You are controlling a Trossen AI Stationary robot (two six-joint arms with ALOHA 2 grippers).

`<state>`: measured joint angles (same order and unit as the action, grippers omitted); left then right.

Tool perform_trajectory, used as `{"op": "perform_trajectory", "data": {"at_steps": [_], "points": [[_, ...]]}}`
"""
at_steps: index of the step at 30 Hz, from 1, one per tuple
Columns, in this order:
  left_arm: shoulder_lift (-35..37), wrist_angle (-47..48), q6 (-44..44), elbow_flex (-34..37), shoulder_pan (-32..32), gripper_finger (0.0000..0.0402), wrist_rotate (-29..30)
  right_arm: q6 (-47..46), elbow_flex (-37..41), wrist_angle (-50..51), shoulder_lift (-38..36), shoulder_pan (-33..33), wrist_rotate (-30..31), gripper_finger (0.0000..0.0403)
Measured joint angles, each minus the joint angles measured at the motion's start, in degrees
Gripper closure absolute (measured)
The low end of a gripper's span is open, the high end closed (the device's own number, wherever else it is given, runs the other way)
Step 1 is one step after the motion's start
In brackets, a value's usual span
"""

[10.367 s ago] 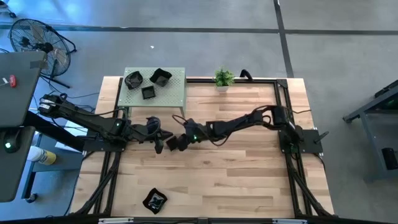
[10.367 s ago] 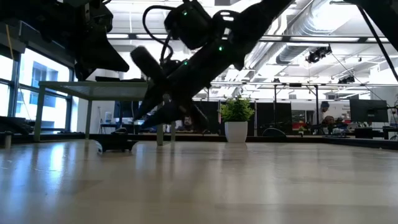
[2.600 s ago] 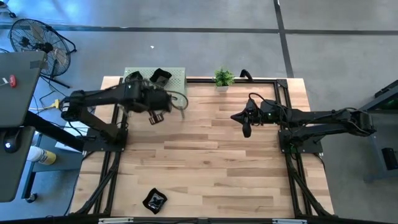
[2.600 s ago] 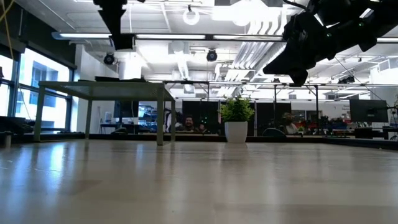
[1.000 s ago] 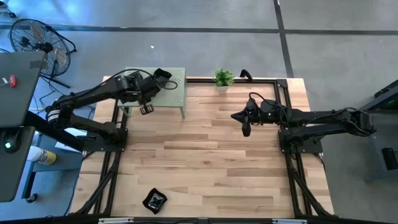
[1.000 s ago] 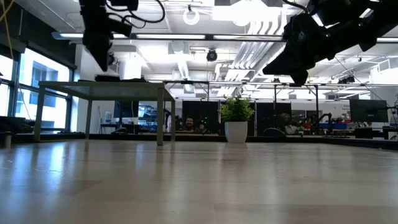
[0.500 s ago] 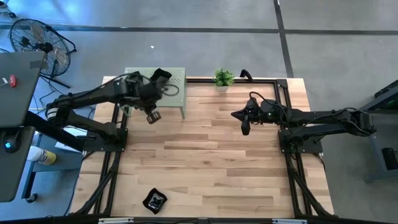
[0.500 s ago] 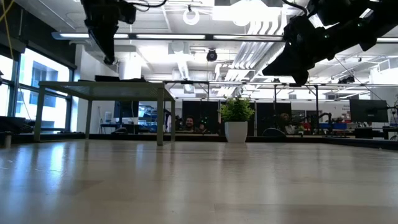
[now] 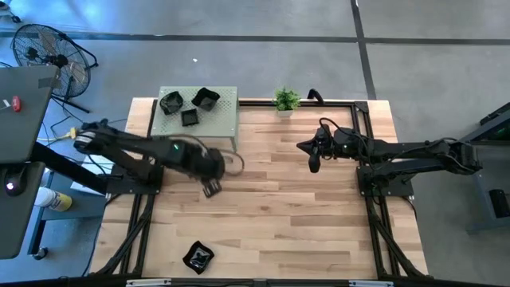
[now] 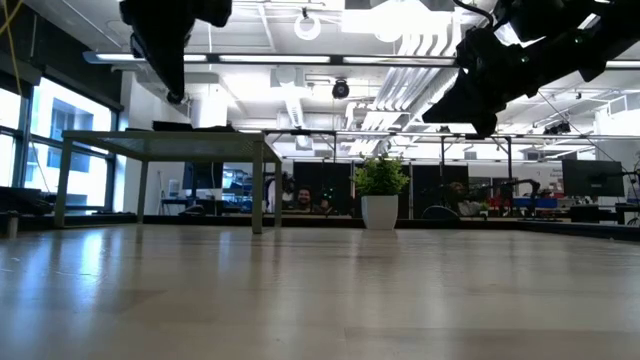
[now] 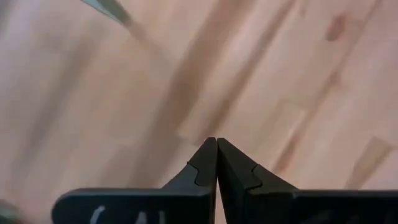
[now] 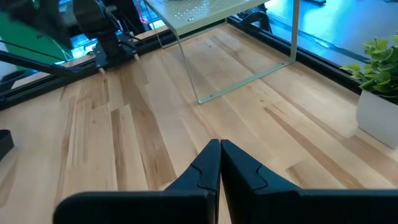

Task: Pick & Place Mini shaped plates
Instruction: Stack the black distorted square plate on top of the stacked black distorted square plate on the shelf

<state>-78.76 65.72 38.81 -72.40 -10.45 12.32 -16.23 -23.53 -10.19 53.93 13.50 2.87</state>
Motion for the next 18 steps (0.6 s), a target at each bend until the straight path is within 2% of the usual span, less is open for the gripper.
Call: {"op": "perform_trajectory", "data": {"at_steps": [7, 12, 18], "points": [[-5.9, -9.8, 17.3, 0.0, -10.6, 0.0401, -2.4, 1.0, 0.0, 0.0, 0.0, 0.0, -1.3, 0.0396], [-9.5, -12.8, 31.5, 0.0, -14.4, 0.0397, -9.3, 2.4, 0.0, 0.1, 0.1, 0.0, -4.6, 0.0396], [-14.0, -15.4, 44.9, 0.0, -20.3, 0.0345, -17.3, 4.4, 0.0, 0.5, 0.1, 0.0, -5.0, 0.0396]]}}
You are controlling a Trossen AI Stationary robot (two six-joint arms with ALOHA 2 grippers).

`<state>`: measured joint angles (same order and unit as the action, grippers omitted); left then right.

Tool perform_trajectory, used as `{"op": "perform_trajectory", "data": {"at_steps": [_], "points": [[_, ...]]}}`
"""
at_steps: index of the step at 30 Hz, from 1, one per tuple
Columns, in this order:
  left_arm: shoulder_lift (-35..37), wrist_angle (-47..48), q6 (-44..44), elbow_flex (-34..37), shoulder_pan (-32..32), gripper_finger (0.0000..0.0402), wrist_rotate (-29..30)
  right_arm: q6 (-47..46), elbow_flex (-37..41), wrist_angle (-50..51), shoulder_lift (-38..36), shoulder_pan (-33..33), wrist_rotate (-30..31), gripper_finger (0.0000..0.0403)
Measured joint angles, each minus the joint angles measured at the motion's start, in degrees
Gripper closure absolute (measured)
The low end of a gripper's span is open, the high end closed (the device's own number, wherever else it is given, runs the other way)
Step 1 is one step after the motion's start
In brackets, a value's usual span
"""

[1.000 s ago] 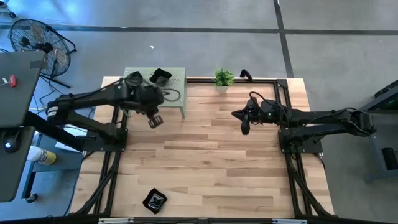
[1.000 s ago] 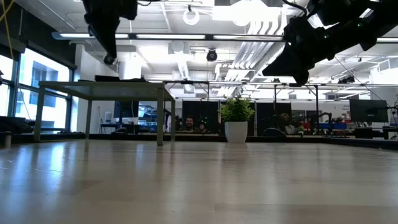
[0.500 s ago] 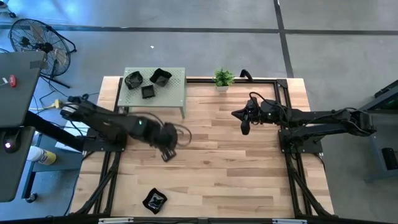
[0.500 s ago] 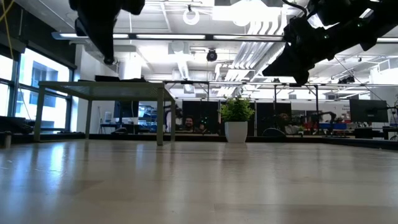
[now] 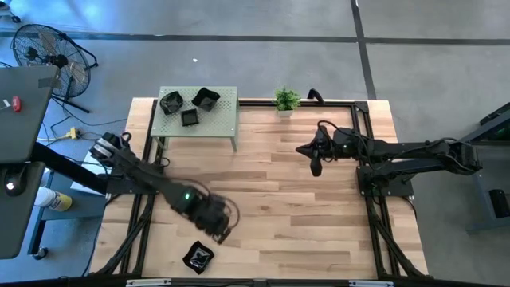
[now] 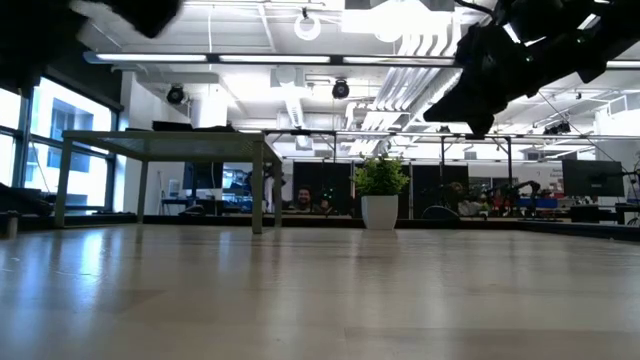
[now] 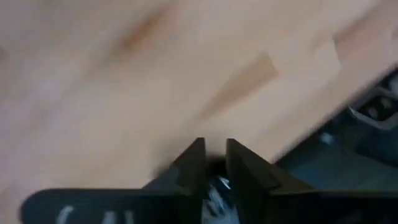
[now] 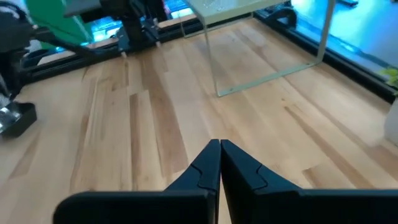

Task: Pick & Place Mini shaped plates
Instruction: Stack the black distorted square plate on top of the stacked black distorted square plate on the shelf

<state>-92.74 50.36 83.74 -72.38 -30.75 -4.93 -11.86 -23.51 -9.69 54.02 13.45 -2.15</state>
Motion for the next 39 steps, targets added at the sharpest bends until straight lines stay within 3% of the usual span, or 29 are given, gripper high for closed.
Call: {"op": "perform_trajectory", "data": {"at_steps": [7, 15, 21, 30, 39], "points": [[-4.3, -4.2, 15.4, 0.0, -10.1, 0.0292, -1.1, 0.5, 0.0, 1.1, 0.0, 0.0, -2.1, 0.0396], [-7.3, -0.8, 27.1, 0.0, -14.9, 0.0289, -1.9, 1.8, 0.0, 1.2, 0.0, 0.0, -1.5, 0.0396], [-7.3, 2.6, 27.1, 0.0, -14.6, 0.0289, -0.6, 1.8, 0.0, 1.0, 0.1, 0.0, -1.5, 0.0396], [-7.4, -4.2, 25.9, 5.6, -14.7, 0.0291, -0.3, 1.8, 0.0, 0.9, 0.1, 0.0, -1.5, 0.0396], [-7.4, -4.4, 24.4, 6.8, -14.7, 0.0371, -0.1, 1.9, 0.0, 0.9, 0.1, 0.0, -1.5, 0.0396]]}}
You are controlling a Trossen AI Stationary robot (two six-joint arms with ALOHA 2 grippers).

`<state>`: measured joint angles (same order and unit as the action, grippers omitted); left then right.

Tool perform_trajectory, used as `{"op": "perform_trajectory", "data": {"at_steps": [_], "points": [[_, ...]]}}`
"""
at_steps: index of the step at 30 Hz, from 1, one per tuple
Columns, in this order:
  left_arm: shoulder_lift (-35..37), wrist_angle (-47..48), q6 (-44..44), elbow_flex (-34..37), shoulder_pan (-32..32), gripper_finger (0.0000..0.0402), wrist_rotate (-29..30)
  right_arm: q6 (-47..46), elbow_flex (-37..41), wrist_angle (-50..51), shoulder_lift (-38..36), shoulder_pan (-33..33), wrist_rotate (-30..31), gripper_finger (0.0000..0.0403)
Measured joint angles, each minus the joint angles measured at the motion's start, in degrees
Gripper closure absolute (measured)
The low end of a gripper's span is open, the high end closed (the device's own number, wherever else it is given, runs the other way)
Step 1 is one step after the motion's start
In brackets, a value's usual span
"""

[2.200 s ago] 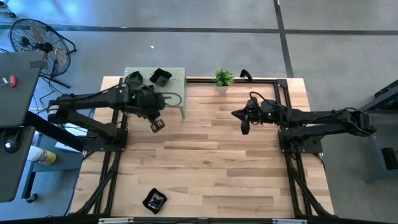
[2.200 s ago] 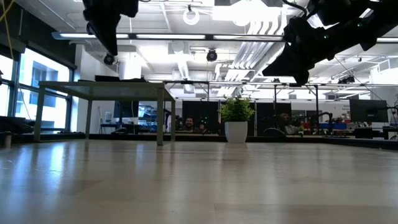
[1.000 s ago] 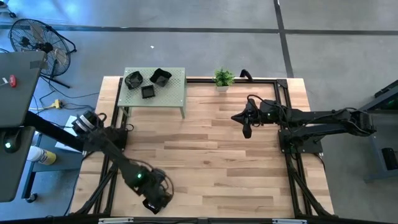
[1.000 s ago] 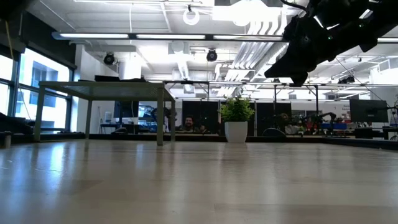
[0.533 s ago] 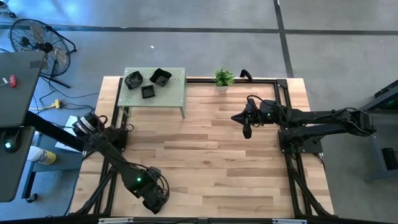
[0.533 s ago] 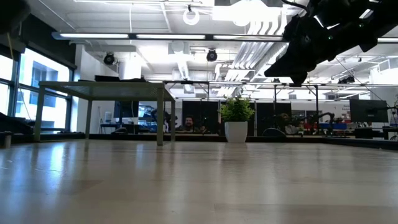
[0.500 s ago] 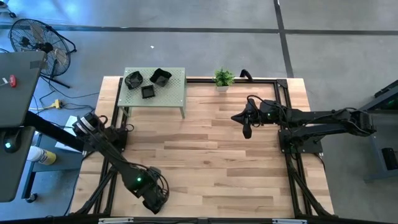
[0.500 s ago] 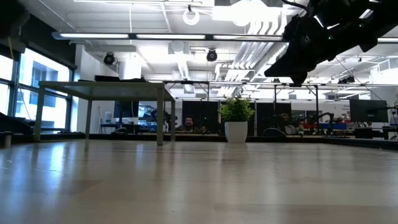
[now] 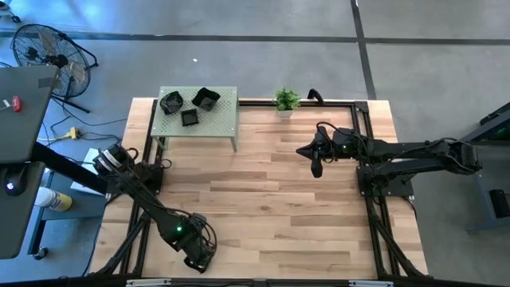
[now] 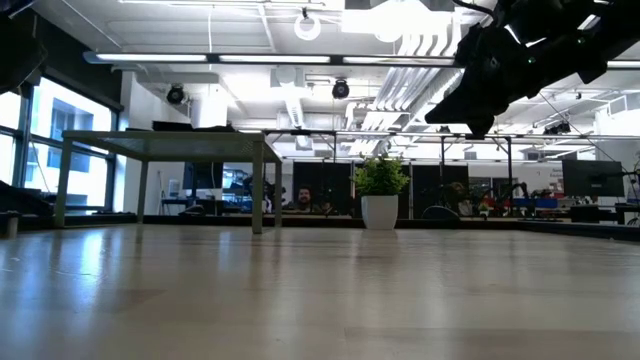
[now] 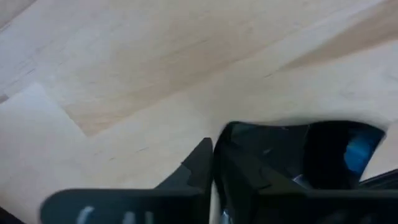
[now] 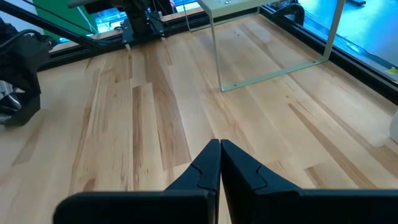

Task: Pick & Place Mini shaped plates
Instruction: Stack the black distorted square plate on top of the stacked black distorted square plate on the shelf

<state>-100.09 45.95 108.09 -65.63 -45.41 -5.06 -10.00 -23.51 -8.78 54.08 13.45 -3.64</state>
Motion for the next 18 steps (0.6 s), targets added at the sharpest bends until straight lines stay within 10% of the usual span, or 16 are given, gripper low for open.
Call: {"op": "perform_trajectory", "data": {"at_steps": [18], "points": [[12.5, -0.6, -8.2, -0.8, 8.9, 0.0401, 8.0, 0.0, 0.0, 0.0, 0.0, 0.0, 0.0, 0.0396]]}}
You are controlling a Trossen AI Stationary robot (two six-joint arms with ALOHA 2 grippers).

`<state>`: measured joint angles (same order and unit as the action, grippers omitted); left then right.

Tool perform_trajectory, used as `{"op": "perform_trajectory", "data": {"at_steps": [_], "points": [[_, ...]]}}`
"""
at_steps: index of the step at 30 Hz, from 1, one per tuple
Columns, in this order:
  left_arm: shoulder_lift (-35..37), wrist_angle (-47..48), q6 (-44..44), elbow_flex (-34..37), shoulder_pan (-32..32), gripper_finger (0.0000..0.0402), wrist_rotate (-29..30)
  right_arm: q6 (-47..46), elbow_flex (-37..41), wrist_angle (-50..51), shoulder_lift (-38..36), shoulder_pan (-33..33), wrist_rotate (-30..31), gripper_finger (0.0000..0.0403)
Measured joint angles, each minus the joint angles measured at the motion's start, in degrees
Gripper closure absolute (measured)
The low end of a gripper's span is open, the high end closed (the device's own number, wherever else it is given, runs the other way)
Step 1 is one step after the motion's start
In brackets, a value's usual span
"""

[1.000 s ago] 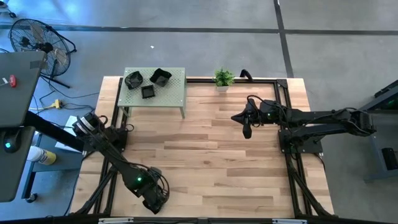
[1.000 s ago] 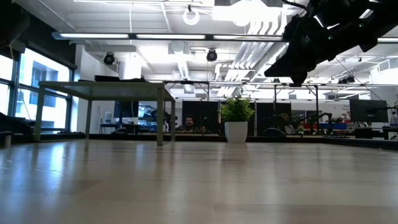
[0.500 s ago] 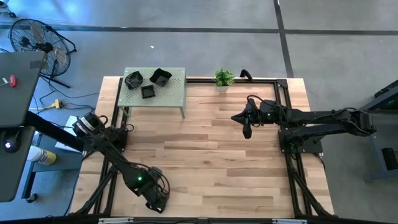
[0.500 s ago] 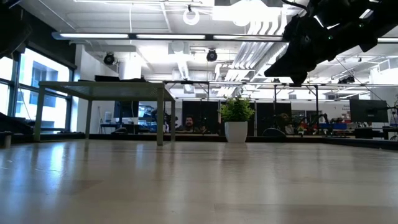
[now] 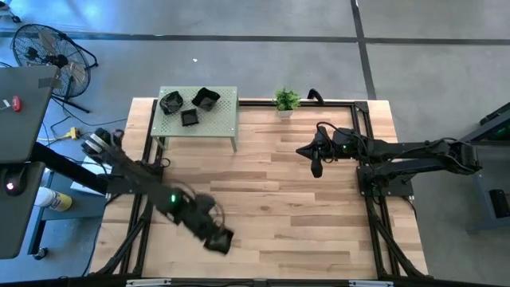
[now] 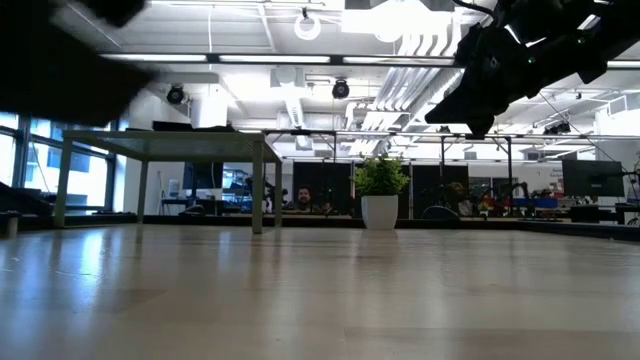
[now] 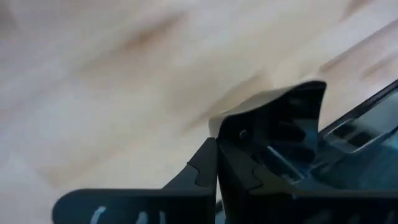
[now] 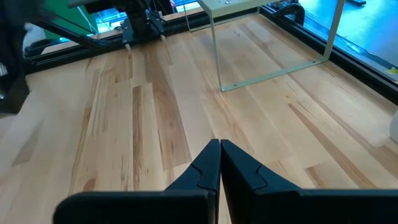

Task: Pick & Place Mini shaped plates
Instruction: Stack the black distorted square plate on top of the stacked black distorted square plate on the shelf

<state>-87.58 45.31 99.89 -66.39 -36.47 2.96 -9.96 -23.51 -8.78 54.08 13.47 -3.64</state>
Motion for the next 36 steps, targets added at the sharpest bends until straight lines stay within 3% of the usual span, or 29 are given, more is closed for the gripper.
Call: {"op": "perform_trajectory", "data": {"at_steps": [10, 18, 28, 32, 36], "points": [[8.4, 16.5, -30.2, -13.0, 24.3, 0.0401, 3.3, -1.1, 0.0, -0.1, 0.0, 0.0, 0.0, 0.0396], [9.2, 27.8, -60.6, -27.5, 52.4, 0.0401, -5.6, -1.6, 0.0, -0.8, 0.0, 0.0, 0.0, 0.0396], [-0.7, 38.2, -95.0, -46.1, 89.8, 0.0401, -14.5, -3.1, 0.0, -2.2, 0.0, 0.0, 6.1, 0.0396], [-7.3, 42.2, -102.9, -52.1, 97.1, 0.0401, -15.6, -3.5, 0.0, -2.2, 0.0, 0.0, 7.8, 0.0396], [-12.4, 42.8, -108.2, -54.2, 99.5, 0.0401, -17.9, -3.5, 0.0, -2.2, 0.0, 0.0, 9.5, 0.0396]]}}
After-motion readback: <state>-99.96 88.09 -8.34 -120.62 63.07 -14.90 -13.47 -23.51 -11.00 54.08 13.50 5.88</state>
